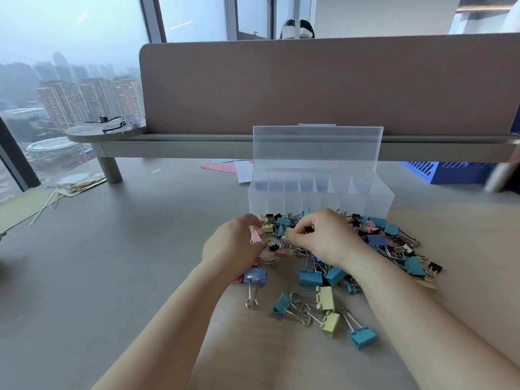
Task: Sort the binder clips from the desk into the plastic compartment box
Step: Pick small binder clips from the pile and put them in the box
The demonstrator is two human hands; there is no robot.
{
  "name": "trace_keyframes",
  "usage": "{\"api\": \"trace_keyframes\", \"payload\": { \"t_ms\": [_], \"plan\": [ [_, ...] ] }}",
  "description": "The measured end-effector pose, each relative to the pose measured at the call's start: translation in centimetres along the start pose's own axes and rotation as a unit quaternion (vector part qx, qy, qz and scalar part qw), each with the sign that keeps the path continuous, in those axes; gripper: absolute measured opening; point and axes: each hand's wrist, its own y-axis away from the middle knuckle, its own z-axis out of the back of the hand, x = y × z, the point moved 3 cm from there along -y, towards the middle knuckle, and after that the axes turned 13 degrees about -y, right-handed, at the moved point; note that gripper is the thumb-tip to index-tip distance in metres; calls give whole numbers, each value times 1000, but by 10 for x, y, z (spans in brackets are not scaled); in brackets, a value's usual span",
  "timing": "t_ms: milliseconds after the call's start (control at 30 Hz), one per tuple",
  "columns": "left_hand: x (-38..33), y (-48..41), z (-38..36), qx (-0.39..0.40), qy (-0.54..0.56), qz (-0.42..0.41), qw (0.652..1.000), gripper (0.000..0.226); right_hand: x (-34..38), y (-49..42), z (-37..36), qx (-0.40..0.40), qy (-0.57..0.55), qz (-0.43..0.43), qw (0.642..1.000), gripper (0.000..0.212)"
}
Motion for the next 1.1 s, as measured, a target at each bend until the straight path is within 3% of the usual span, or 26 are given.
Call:
{"api": "trace_keyframes", "payload": {
  "t_ms": [133, 233, 467, 800, 1100],
  "plan": [
    [-8, 3, 2, 1, -50, -41, 998, 22, 8, 4, -13, -36, 178, 64, 981, 21],
    [-9, 4, -1, 5, -69, -58, 996, 22, 8, 5, -21, -42, 222, 90, 970, 21],
    [-12, 5, -9, 39, -72, -95, 992, 30, 3, 1, -25, -34, 223, 95, 970, 19],
    [-7, 2, -6, 19, -67, -73, 995, 23, 6, 3, -27, -33, 245, 100, 964, 29],
    [-7, 2, -4, 6, -82, -75, 994, 9, 7, 3, -27, -11, 231, 75, 970, 23]
  ]
}}
